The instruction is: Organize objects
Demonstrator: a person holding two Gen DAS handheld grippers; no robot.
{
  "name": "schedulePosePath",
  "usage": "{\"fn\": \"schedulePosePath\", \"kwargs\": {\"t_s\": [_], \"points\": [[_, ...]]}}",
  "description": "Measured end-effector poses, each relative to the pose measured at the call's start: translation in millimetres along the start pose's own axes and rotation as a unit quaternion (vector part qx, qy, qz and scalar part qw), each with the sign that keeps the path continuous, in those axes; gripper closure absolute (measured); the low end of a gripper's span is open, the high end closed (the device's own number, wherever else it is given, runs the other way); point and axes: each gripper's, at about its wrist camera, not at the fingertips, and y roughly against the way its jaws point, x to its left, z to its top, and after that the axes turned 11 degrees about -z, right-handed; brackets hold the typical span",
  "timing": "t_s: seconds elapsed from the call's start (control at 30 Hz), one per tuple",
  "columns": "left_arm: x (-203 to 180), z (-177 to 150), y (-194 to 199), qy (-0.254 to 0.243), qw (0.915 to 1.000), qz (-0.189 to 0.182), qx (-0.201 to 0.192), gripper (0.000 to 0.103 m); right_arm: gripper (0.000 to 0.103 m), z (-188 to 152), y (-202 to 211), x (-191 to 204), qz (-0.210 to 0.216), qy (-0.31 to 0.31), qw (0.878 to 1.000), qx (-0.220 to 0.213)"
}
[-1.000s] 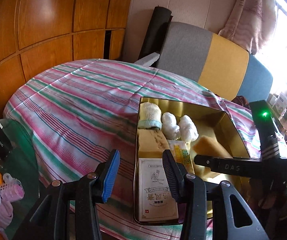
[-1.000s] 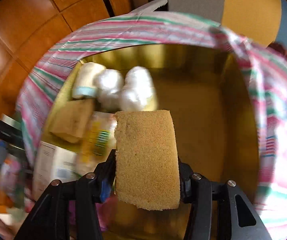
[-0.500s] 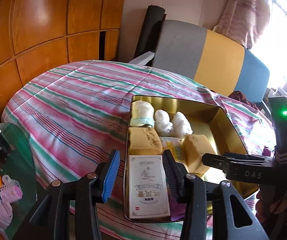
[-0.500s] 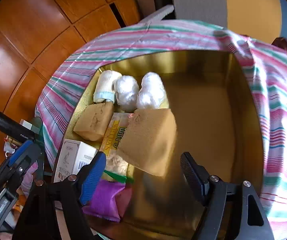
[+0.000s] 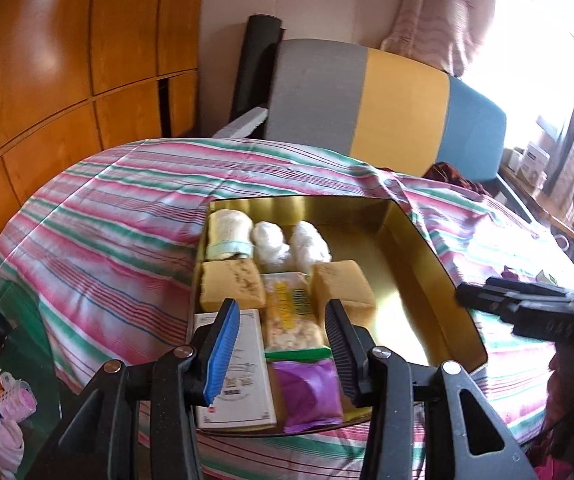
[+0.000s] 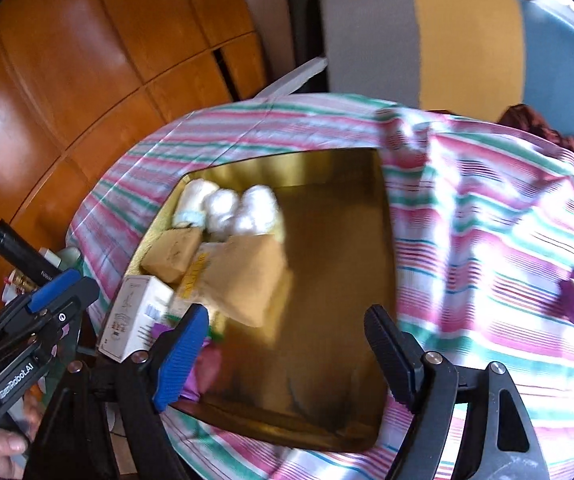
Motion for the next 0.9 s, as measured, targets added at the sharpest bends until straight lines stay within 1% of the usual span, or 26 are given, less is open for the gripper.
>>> {"fn": "schedulePosePath", "kwargs": {"t_s": [0.17,0.23,0.27,0.3,0.4,0.5,0.57,0.6,0.7,0.77,0.83,0.9], "points": [[-26,2,-8,-0.029,0.9994,-0.018,0.011,0.058,0.022,-7,22,-53,-0.035,-0.033,0.999,-0.013],[-36,2,-11,-0.041,0.9987,-0.027,0.016,0.058,0.021,-10,30,-78,-0.053,-0.049,0.997,-0.017],[-42,2,-13,-0.048,0.9981,-0.034,0.019,0.058,0.018,-12,35,-92,-0.063,-0.058,0.996,-0.019],[-49,3,-16,-0.056,0.9973,-0.041,0.023,0.058,0.015,-14,40,-108,-0.075,-0.069,0.995,-0.021],[-70,4,-22,-0.078,0.9943,-0.066,0.033,0.058,0.014,-21,53,-152,-0.109,-0.1,0.989,-0.024],[-92,6,-32,-0.095,0.9907,-0.087,0.043,0.058,0.011,-29,74,-206,-0.146,-0.15,0.977,-0.035],[-110,6,-38,-0.11,0.9875,-0.102,0.05,0.058,0.01,-36,92,-247,-0.166,-0.198,0.965,-0.05],[-118,7,-42,-0.116,0.9857,-0.108,0.055,0.058,0.007,-40,100,-264,-0.177,-0.221,0.957,-0.058],[-145,7,-50,-0.137,0.981,-0.121,0.065,0.058,0.003,-58,127,-318,-0.215,-0.297,0.926,-0.092],[-161,6,-55,-0.15,0.9778,-0.129,0.071,0.058,0.003,-74,139,-350,-0.239,-0.341,0.903,-0.105],[-180,5,-62,-0.163,0.9736,-0.138,0.08,0.058,0.003,-92,143,-375,-0.251,-0.378,0.884,-0.114],[-196,4,-70,-0.175,0.9698,-0.145,0.089,0.058,0.003,-112,142,-393,-0.254,-0.415,0.865,-0.12]]}}
